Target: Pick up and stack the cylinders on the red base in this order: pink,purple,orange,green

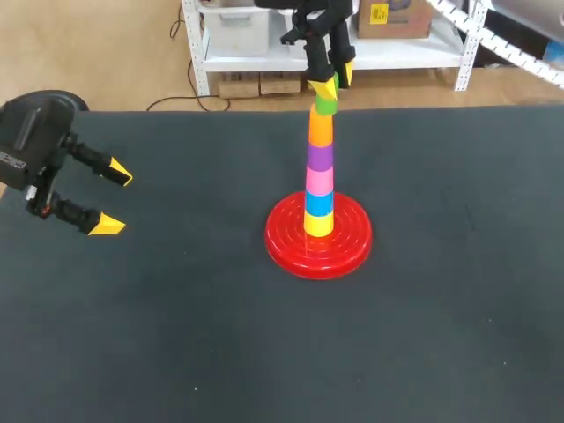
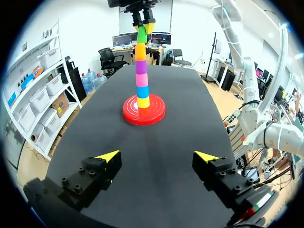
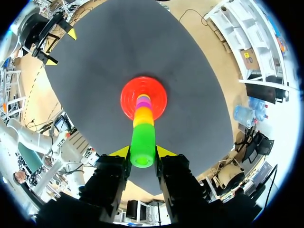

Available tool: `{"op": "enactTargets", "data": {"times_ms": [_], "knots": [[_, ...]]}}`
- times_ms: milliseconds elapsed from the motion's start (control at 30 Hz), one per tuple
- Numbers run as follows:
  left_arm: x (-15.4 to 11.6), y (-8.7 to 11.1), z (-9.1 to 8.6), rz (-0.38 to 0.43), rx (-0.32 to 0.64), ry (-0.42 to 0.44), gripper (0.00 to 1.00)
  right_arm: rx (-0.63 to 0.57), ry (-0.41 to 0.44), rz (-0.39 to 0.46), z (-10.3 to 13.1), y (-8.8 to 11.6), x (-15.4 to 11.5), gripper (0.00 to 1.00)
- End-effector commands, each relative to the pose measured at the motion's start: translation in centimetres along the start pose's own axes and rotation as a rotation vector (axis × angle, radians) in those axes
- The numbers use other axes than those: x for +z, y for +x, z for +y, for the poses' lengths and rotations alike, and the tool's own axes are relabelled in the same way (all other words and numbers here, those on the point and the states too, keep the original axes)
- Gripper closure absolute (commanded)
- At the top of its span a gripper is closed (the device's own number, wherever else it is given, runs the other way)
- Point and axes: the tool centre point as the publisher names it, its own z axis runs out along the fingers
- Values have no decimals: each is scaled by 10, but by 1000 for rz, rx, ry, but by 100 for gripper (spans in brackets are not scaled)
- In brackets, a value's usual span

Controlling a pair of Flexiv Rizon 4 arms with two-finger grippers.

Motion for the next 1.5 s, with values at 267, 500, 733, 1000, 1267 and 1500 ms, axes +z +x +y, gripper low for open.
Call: {"op": "enactTargets", "data": {"times_ms": [267, 500, 733, 1000, 1267, 1500], "knots": [[0, 1, 0, -2, 2, 0, 0, -21, 14, -67, 6, 8, 0, 100], [0, 1, 0, -2, 2, 0, 0, -26, 32, -87, 9, 8, -6, 100], [0, 1, 0, -2, 2, 0, 0, -26, 50, -102, 13, 10, -10, 100], [0, 1, 0, -2, 2, 0, 0, -27, 70, -136, 12, 10, -10, 100], [0, 1, 0, -2, 2, 0, 0, -33, 42, -98, 11, 8, -16, 100], [0, 1, 0, -2, 2, 0, 0, -58, -24, -57, 10, 11, -25, 100]]}}
